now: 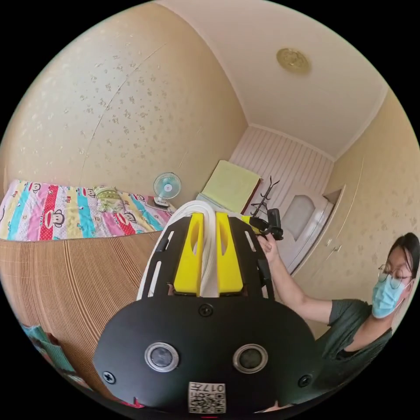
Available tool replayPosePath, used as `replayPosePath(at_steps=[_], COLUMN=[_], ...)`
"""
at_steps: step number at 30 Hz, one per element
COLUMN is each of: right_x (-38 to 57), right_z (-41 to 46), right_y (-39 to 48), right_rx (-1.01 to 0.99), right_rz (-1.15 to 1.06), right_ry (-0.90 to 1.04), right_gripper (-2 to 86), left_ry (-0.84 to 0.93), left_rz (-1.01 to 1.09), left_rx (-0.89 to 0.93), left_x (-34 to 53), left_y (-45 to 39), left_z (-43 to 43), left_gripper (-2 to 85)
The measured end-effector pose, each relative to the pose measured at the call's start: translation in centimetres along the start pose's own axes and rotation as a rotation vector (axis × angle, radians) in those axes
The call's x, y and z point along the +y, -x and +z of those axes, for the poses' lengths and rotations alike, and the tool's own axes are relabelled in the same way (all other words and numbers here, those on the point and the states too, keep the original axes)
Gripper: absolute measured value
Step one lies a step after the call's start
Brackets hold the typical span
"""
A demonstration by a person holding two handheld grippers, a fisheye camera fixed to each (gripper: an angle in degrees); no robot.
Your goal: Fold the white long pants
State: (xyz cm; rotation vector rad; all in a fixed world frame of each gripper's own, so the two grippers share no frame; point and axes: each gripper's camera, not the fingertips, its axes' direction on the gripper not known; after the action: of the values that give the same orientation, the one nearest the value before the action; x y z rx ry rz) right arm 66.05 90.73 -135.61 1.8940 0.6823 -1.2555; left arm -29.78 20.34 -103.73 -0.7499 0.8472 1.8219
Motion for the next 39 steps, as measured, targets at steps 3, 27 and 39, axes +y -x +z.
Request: replayPosePath(at_steps=[3,27,39], right_x=[5.4,27.8,26.3], right_z=[2.9,16.7,25.7], right_y=[-2.4,-24.7,-18.1], right_rx=[-0.025,-0.081,-0.439], right_rz=[-0.023,0.513,0.382], right_ry=[0.057,0.361,0.378], right_gripper=[0.2,23.8,10.0], left_ry=[0.129,0.432,0.332], left_rz=[0.001,-0.647,-0.554], left_rx=[0.003,-0.136,-0.129], left_x=[7.8,32.3,29.7], left_y=[3.0,21.7,12.5], left_z=[2.0,14.0,1.5], left_gripper=[5.1,28.0,10.0])
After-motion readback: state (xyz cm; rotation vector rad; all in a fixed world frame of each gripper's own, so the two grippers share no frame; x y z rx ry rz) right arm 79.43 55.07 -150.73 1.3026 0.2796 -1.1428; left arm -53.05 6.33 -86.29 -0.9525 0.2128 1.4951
